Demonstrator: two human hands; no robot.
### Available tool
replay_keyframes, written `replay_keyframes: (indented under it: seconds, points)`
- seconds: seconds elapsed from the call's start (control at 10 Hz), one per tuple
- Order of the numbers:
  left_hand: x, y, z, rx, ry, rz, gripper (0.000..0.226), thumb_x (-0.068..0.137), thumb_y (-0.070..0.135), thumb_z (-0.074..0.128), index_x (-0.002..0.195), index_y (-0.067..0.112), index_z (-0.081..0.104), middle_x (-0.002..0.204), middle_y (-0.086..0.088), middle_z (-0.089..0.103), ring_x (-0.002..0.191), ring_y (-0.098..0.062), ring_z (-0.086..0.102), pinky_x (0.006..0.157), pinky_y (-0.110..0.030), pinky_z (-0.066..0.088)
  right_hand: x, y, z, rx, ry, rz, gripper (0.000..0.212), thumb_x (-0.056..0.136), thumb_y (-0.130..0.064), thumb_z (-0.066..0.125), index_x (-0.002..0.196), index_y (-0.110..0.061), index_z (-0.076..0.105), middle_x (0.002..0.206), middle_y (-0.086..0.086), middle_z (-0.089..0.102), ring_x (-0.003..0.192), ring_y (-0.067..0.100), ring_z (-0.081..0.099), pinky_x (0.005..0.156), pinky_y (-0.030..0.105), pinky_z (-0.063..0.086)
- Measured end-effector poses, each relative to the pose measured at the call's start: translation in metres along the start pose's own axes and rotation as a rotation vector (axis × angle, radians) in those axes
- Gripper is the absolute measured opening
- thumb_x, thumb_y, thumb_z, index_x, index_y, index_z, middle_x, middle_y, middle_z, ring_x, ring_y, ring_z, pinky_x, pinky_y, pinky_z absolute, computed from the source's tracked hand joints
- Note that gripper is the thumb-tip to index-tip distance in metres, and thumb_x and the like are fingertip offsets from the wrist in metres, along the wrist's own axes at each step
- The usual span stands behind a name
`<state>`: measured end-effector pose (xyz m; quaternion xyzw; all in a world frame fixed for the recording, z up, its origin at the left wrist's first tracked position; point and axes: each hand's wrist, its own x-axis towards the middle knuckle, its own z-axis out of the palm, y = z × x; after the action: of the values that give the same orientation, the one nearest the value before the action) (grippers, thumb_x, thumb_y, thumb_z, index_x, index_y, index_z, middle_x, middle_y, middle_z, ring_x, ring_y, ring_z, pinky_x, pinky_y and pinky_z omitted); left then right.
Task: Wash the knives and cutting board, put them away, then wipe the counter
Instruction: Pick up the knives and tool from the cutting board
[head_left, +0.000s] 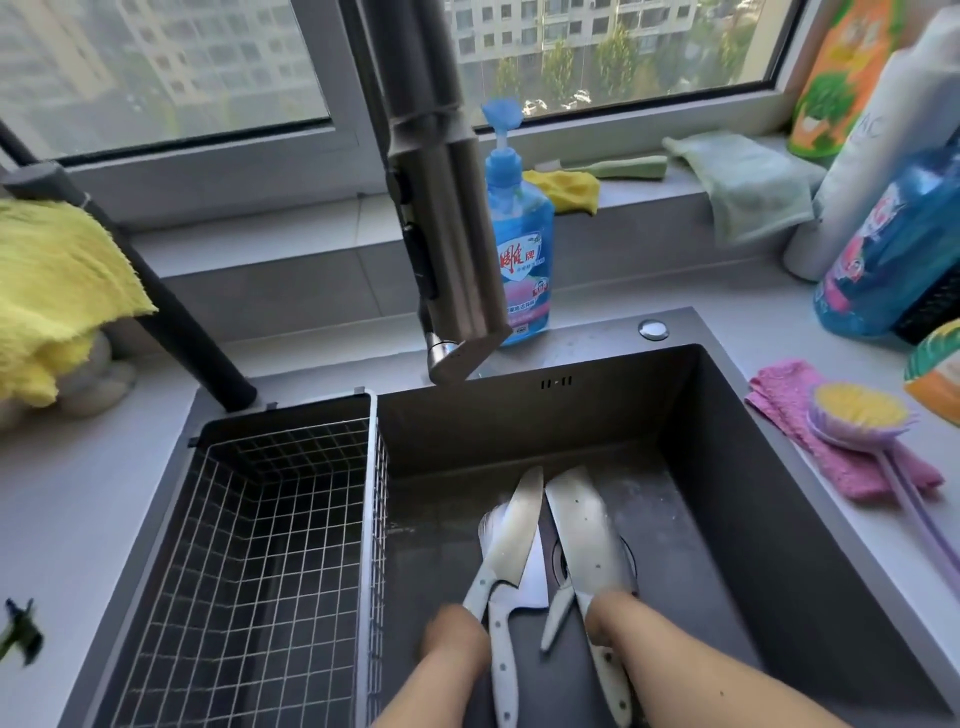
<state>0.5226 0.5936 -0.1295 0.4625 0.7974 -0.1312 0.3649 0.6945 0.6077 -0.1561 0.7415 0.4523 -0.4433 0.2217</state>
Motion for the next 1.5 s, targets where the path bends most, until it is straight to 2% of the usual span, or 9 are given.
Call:
replay_keyframes:
  seconds: [0.1, 0.2, 0.4, 0.6, 1.0, 1.2, 1.3, 1.4, 1.5]
  points:
    - [-0.017, 0.005, -0.012, -0.046, 0.025, 0.088, 0.038, 0.091, 0.027, 0.048, 0.124, 0.008, 0.05, 0.13, -0.01, 0.053, 0.121, -0.027, 0.052, 0.099, -0.032, 0.044, -0.021, -0.015, -0.003, 0.2, 0.227, 0.026, 0.038, 0.089, -0.014, 0.052, 0.127, -0.01, 0.053, 0.136, 0.008, 0.052, 0.125, 0.024, 0.05, 0.098, 0.029, 0.044]
    - [-0.036, 0.0, -0.037, -0.175, 0.099, 0.194, 0.028, 0.089, 0.023, 0.049, 0.114, 0.011, 0.055, 0.122, -0.008, 0.056, 0.112, -0.025, 0.056, 0.09, -0.029, 0.045, -0.067, -0.043, -0.015, 0.338, 0.483, -0.054, 0.017, 0.084, -0.015, 0.048, 0.1, -0.018, 0.054, 0.108, 0.003, 0.062, 0.099, 0.023, 0.058, 0.071, 0.027, 0.047]
    - [-0.091, -0.057, -0.096, -0.539, 0.256, 0.413, 0.013, 0.089, 0.019, 0.049, 0.077, 0.022, 0.052, 0.082, 0.007, 0.058, 0.071, -0.008, 0.05, 0.059, -0.02, 0.038, -0.172, -0.138, 0.003, 0.55, 0.833, -0.603, 0.01, 0.086, -0.019, 0.054, 0.091, -0.024, 0.047, 0.083, -0.004, 0.055, 0.079, 0.017, 0.052, 0.06, 0.028, 0.035]
    - [-0.128, -0.2, -0.143, -0.584, 0.442, 0.266, 0.014, 0.087, 0.023, 0.05, 0.074, 0.027, 0.052, 0.081, 0.006, 0.062, 0.074, -0.012, 0.056, 0.065, -0.029, 0.043, -0.265, -0.23, 0.077, 0.494, 0.78, -0.926, 0.013, 0.086, -0.017, 0.055, 0.086, -0.026, 0.045, 0.077, -0.008, 0.053, 0.074, 0.014, 0.051, 0.057, 0.028, 0.035]
    - [-0.179, -0.533, -0.164, -0.526, 0.823, -0.419, 0.027, 0.085, 0.024, 0.046, 0.11, 0.021, 0.055, 0.12, -0.005, 0.056, 0.112, -0.023, 0.052, 0.095, -0.027, 0.043, -0.389, -0.37, 0.297, -0.037, 0.324, -1.28, 0.008, 0.083, -0.022, 0.049, 0.087, -0.029, 0.047, 0.087, -0.008, 0.051, 0.08, 0.013, 0.048, 0.067, 0.027, 0.037]
    - [-0.17, -0.618, -0.158, -0.498, 0.509, -0.568, 0.055, 0.094, 0.055, 0.034, 0.147, 0.041, 0.027, 0.15, -0.013, 0.025, 0.14, -0.032, 0.018, 0.116, -0.039, 0.019, -0.408, -0.392, 0.359, -0.165, 0.227, -1.342, 0.017, 0.084, -0.021, 0.046, 0.072, -0.032, 0.039, 0.083, -0.011, 0.049, 0.08, 0.012, 0.047, 0.063, 0.023, 0.034]
    - [-0.157, -0.635, -0.163, -0.451, 0.512, -0.52, 0.049, 0.096, 0.05, 0.032, 0.142, 0.034, 0.041, 0.146, -0.011, 0.038, 0.138, -0.028, 0.025, 0.114, -0.038, 0.025, -0.406, -0.395, 0.368, -0.18, 0.228, -1.326, 0.022, 0.084, -0.022, 0.045, 0.067, -0.032, 0.035, 0.085, -0.01, 0.051, 0.079, 0.011, 0.048, 0.062, 0.022, 0.035]
    - [-0.152, -0.643, -0.172, -0.525, 0.694, -0.501, 0.024, 0.094, 0.033, 0.05, 0.109, 0.025, 0.067, 0.121, -0.002, 0.063, 0.117, -0.021, 0.053, 0.097, -0.031, 0.046, -0.401, -0.396, 0.364, -0.165, 0.242, -1.303, 0.02, 0.084, -0.022, 0.044, 0.068, -0.03, 0.036, 0.083, -0.01, 0.053, 0.077, 0.011, 0.05, 0.06, 0.021, 0.035]
    - [-0.149, -0.629, -0.178, -0.724, 0.8, -0.429, 0.022, 0.087, 0.004, 0.054, 0.079, 0.021, 0.064, 0.099, -0.002, 0.066, 0.102, -0.024, 0.062, 0.083, -0.025, 0.048, -0.396, -0.396, 0.351, -0.1, 0.221, -1.261, 0.014, 0.087, -0.025, 0.046, 0.074, -0.029, 0.043, 0.081, -0.01, 0.054, 0.072, 0.01, 0.049, 0.056, 0.02, 0.034]
